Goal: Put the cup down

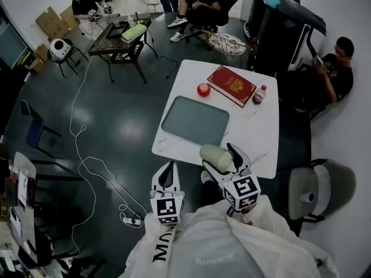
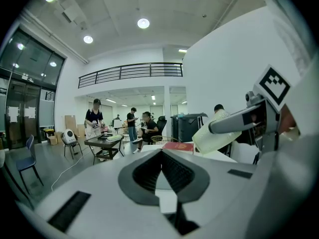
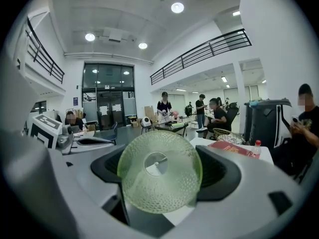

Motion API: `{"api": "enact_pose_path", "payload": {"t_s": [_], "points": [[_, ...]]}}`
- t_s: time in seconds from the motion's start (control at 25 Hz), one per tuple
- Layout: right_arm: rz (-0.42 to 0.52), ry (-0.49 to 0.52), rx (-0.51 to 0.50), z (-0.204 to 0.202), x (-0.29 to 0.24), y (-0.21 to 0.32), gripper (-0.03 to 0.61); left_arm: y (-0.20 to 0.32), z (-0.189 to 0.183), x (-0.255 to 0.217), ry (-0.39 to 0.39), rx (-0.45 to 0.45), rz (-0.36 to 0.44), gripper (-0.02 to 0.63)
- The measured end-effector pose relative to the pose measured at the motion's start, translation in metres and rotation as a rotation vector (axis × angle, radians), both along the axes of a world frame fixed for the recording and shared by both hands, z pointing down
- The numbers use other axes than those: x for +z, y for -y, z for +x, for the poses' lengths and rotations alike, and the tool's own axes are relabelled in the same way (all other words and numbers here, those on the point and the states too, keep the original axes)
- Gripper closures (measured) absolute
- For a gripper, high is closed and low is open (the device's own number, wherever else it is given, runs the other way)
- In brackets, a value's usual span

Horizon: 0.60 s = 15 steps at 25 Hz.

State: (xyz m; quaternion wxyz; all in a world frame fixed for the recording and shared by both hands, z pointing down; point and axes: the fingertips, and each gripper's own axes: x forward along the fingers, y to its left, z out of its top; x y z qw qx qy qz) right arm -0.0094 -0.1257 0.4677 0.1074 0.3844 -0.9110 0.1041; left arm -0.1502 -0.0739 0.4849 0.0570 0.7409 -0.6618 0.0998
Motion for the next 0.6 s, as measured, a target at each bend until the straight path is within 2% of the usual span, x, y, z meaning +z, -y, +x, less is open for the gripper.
{"api": "enact_pose_path", "payload": {"t_s": [0.6], "points": [[-0.031,-0.030,-0.046,-0.022,0.006,0.102,0.169,0.099,-0.023,0.005,-0.010,-0.049,-0.028,0.601]]}}
